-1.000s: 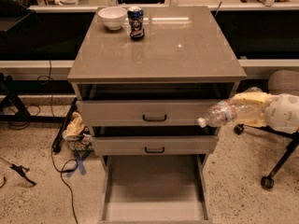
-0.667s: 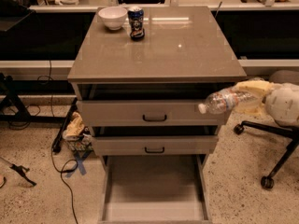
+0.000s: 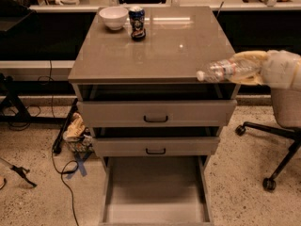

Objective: Pick water bottle from bottom drawer and place on counter

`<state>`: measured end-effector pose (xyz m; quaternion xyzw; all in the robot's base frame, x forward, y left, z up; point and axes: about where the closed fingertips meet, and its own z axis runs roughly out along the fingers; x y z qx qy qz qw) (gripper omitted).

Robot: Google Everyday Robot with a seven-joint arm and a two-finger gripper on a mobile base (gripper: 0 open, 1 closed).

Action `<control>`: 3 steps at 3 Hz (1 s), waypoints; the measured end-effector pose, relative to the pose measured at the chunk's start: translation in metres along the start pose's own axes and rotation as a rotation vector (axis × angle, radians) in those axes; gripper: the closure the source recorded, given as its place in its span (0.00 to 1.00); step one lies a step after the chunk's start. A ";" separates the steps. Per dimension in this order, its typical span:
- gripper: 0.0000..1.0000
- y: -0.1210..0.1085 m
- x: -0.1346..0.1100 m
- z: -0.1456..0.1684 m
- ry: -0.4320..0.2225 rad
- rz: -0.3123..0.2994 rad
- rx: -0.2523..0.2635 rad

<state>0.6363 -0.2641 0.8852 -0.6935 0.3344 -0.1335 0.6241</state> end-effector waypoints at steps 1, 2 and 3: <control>1.00 -0.020 0.012 0.038 -0.063 0.020 -0.075; 1.00 -0.038 0.010 0.071 -0.119 -0.056 -0.195; 1.00 -0.046 0.000 0.104 -0.163 -0.160 -0.333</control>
Offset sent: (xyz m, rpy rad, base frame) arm 0.1006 0.0826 0.0479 -0.3688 0.0972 0.3605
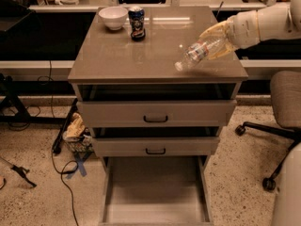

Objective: Pick water bottle from bottom drawer and place on counter

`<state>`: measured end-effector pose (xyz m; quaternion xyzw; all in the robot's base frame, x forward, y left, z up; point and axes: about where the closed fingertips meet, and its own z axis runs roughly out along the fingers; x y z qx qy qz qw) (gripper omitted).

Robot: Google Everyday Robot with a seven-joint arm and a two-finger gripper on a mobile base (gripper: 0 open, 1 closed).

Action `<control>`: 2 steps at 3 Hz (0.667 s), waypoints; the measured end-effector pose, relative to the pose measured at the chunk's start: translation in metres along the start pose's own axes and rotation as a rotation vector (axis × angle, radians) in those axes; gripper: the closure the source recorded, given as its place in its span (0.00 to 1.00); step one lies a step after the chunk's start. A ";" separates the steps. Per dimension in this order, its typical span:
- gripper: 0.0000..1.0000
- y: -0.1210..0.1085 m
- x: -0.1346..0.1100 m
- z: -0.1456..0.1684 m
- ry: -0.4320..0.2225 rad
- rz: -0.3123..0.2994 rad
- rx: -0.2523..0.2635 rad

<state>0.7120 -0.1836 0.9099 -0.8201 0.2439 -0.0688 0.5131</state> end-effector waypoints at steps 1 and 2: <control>1.00 -0.009 0.004 0.023 -0.007 -0.049 -0.080; 1.00 -0.013 0.018 0.041 0.016 -0.048 -0.103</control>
Offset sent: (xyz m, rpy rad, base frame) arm 0.0722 0.0251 -0.0065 -0.1369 0.0032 -0.0247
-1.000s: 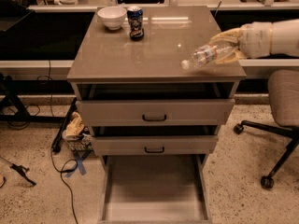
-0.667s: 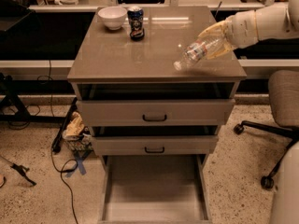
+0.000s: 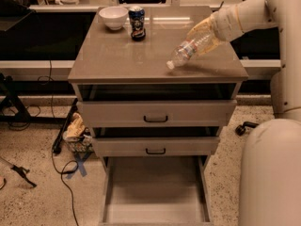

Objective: Pick water bottle from bottom drawer and place on counter

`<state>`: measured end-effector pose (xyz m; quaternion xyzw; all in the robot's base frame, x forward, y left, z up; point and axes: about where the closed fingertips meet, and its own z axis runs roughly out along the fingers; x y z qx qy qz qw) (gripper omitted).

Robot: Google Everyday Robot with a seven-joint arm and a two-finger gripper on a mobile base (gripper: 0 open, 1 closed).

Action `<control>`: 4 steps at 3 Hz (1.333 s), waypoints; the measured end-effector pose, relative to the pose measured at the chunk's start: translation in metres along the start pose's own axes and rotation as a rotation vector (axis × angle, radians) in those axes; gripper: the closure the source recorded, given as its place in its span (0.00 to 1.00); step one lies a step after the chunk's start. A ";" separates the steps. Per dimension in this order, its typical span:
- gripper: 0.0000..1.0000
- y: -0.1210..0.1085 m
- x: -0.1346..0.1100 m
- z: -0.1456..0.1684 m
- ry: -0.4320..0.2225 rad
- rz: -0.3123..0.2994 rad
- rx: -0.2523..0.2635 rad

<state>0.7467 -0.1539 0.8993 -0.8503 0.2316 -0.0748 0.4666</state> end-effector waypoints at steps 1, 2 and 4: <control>1.00 -0.004 0.010 0.015 0.011 0.009 -0.002; 0.84 -0.010 0.011 0.028 0.000 0.002 -0.005; 0.36 -0.019 0.010 0.040 -0.014 -0.005 -0.008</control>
Offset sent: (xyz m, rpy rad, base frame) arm 0.0423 0.0218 0.0026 -0.0129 0.0054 0.0165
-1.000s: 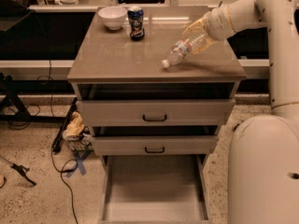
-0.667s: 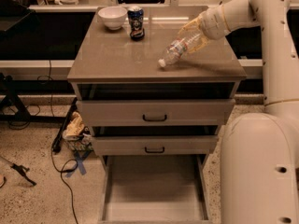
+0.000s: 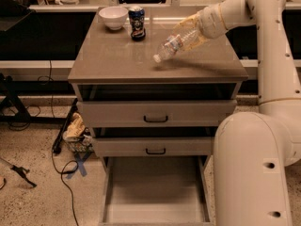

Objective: Pick water bottle from bottom drawer and place on counter

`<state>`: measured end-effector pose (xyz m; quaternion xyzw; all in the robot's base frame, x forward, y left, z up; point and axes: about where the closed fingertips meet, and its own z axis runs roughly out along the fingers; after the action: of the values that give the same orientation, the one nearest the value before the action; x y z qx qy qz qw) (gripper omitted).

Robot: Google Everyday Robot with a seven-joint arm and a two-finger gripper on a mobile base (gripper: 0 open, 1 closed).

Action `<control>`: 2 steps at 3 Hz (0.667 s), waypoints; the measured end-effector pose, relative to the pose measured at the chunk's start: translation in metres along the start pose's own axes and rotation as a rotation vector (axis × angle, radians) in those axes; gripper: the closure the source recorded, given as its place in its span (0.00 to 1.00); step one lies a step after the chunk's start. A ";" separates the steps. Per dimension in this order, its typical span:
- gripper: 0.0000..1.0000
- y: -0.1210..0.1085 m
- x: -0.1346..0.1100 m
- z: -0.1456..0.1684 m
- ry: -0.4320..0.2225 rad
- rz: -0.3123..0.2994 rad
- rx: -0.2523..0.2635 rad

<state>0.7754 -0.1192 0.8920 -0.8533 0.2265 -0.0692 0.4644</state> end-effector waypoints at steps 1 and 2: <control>0.13 -0.001 0.000 0.003 -0.005 0.006 -0.002; 0.00 0.000 0.001 0.004 -0.005 0.014 -0.006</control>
Offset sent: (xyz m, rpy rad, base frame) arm 0.0103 -0.0138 0.0074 -0.0128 0.0320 -0.0019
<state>0.7777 -0.1168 0.8896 -0.8533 0.2314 -0.0633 0.4630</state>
